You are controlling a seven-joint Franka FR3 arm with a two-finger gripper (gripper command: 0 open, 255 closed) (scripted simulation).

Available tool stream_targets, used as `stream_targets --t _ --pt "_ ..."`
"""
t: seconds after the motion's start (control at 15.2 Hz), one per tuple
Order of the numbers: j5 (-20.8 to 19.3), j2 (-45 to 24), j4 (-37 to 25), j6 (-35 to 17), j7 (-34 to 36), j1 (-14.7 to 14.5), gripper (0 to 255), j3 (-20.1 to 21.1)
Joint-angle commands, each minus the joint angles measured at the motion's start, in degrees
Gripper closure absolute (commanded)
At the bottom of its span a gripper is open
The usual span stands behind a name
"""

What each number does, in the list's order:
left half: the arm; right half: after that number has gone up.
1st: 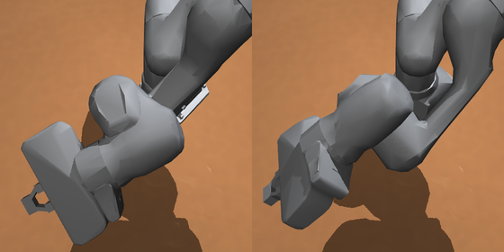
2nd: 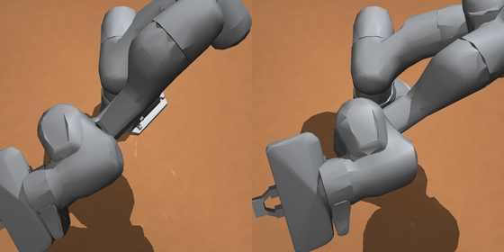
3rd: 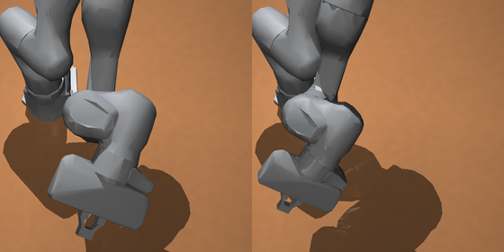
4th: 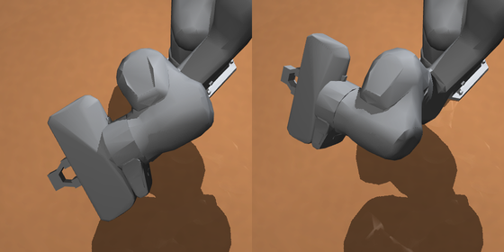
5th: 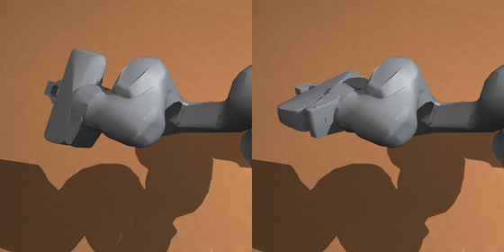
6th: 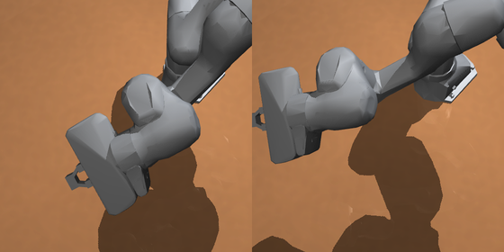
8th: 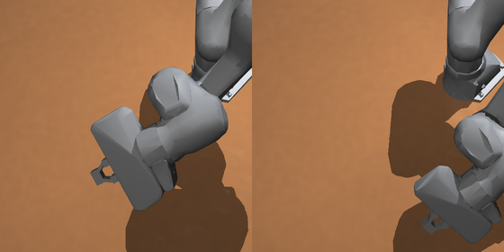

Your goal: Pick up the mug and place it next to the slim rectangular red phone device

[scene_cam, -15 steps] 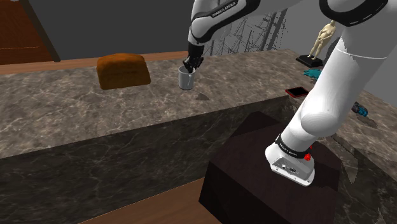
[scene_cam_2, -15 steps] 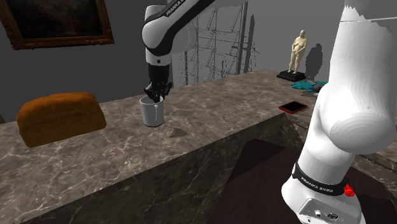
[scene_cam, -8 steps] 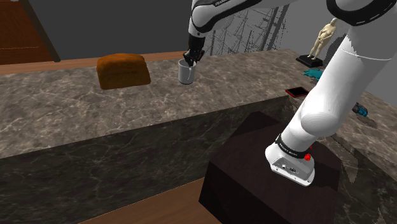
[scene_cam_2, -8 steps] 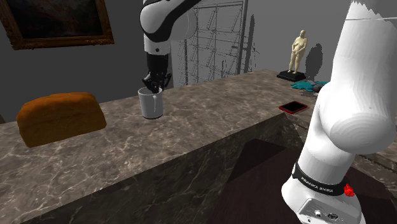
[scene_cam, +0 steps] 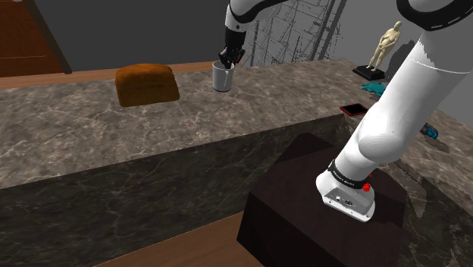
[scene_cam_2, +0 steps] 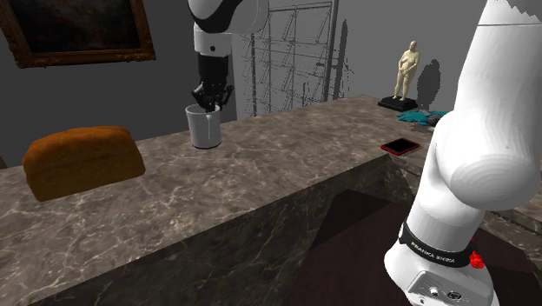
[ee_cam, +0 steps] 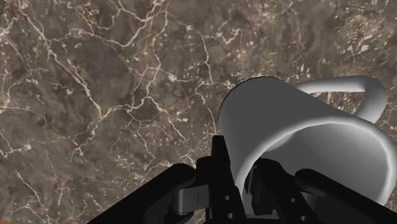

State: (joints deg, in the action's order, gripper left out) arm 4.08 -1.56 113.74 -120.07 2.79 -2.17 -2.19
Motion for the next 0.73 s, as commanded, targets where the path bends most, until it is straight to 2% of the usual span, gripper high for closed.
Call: stream_targets --t 0.0,0.59,0.66 --pt "-0.08 0.44 -1.01 1.45 0.12 0.0 255 0.0" --pt "-0.34 1.65 -6.36 7.99 0.56 0.03 255 -0.03" --pt "-0.36 3.63 -4.0 7.65 -0.12 0.36 255 -0.36"
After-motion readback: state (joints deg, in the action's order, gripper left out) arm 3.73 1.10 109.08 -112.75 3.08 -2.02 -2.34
